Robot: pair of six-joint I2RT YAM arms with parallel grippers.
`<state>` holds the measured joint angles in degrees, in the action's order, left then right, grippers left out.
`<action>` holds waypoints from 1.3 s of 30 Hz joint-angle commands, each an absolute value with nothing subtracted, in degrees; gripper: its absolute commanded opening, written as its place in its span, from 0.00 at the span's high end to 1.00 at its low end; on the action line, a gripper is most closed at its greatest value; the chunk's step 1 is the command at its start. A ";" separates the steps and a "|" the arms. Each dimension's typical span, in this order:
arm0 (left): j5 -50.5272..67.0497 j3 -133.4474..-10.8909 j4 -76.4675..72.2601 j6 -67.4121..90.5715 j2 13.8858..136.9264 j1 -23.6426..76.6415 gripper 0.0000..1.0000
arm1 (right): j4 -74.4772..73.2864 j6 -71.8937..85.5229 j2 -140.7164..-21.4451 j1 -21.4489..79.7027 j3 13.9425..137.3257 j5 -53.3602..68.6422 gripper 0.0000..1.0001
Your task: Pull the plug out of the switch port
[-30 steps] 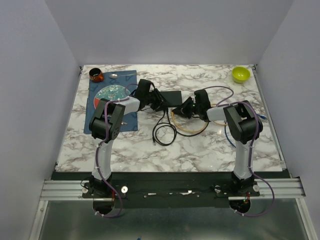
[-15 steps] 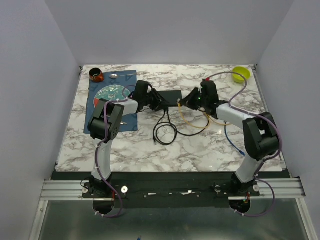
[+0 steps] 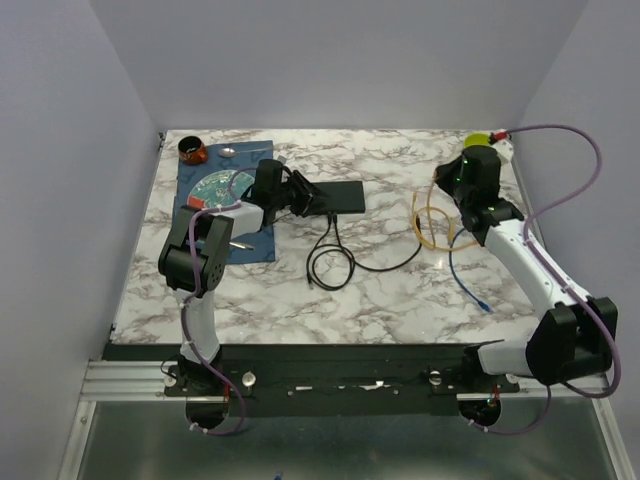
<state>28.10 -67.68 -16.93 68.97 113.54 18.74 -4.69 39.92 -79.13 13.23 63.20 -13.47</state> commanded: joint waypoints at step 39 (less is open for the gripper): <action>21.88 -72.51 -0.53 59.33 111.44 13.53 0.48 | 3.16 44.64 -110.03 22.32 74.26 26.80 0.52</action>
<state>21.91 -69.58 -2.37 61.10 109.86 13.26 0.49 43.44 -107.77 22.72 70.67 22.04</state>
